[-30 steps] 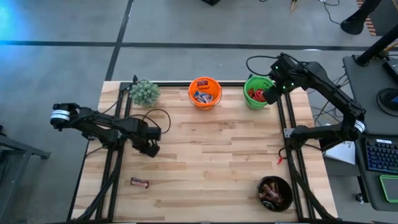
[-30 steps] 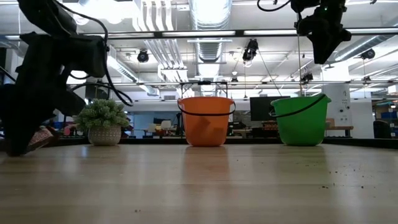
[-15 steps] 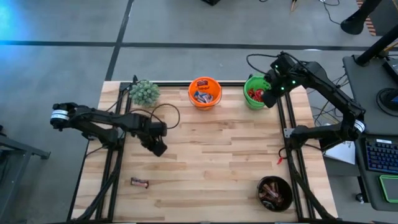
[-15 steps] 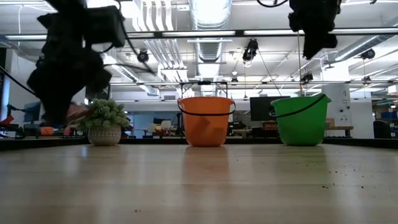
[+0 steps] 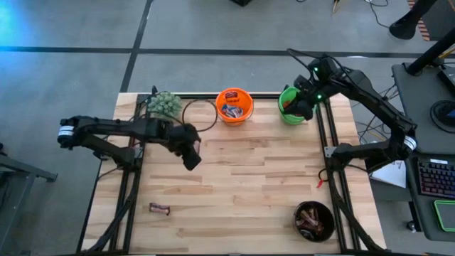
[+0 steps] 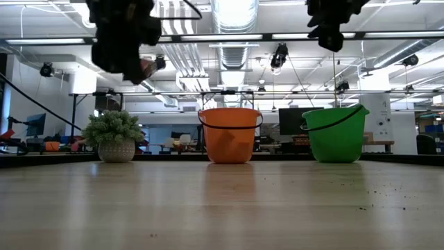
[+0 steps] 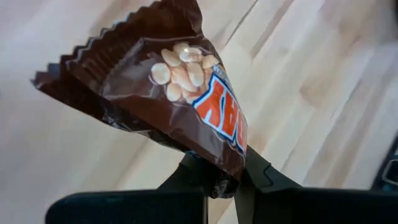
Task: Organize candy in baskets
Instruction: Put the brown chocolate bar into the black bucket
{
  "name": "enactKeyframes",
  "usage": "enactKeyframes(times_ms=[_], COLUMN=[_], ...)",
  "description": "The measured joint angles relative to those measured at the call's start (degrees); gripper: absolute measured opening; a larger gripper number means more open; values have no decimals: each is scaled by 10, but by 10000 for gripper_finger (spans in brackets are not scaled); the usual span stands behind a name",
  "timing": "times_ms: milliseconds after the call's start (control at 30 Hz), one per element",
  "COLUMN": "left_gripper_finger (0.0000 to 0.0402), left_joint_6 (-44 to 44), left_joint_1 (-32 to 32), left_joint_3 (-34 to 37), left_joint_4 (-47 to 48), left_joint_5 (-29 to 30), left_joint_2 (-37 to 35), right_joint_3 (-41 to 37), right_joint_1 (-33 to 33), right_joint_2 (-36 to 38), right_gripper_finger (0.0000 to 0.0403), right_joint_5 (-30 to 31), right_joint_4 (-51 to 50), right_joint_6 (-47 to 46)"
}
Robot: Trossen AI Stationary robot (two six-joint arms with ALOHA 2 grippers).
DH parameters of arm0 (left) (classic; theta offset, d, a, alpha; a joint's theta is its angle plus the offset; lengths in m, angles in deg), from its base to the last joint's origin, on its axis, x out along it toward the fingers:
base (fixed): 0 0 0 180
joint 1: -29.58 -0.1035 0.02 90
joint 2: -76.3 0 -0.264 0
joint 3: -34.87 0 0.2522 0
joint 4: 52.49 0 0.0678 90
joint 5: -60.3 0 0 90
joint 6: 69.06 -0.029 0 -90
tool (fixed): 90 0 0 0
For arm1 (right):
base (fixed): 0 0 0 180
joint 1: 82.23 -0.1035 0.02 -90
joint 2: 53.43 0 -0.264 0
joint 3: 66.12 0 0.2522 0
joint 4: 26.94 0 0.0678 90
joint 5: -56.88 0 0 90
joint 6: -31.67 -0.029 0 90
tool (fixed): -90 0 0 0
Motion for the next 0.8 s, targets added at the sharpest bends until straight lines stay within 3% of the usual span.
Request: enactKeyframes(times_ms=[300,800], left_gripper_finger=[2,2], left_joint_6=[-84,-259], left_joint_1=[-38,-111], left_joint_3=[-61,-198], left_joint_4=[-22,-31], left_joint_5=[28,21], left_joint_2=[5,64], right_joint_3=[0,12], right_joint_1=[-27,-105], right_joint_2=[-16,-134], right_gripper_finger=[114,114], right_joint_5=[0,-70], right_joint_4=[52,237], right_joint_6=[25,-37])
